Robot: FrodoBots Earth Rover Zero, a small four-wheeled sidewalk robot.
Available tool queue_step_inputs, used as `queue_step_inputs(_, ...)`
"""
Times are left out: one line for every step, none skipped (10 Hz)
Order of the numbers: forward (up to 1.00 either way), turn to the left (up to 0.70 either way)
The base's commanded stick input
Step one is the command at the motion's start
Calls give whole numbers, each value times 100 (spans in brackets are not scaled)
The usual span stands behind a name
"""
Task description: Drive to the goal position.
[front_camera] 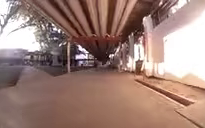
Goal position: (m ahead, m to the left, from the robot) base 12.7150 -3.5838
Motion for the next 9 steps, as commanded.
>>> queue_step_inputs(70, 0)
queue_step_inputs(70, 0)
queue_step_inputs(70, 0)
queue_step_inputs(70, 0)
queue_step_inputs(70, 0)
queue_step_inputs(70, 0)
queue_step_inputs(70, 0)
queue_step_inputs(70, 0)
queue_step_inputs(70, 0)
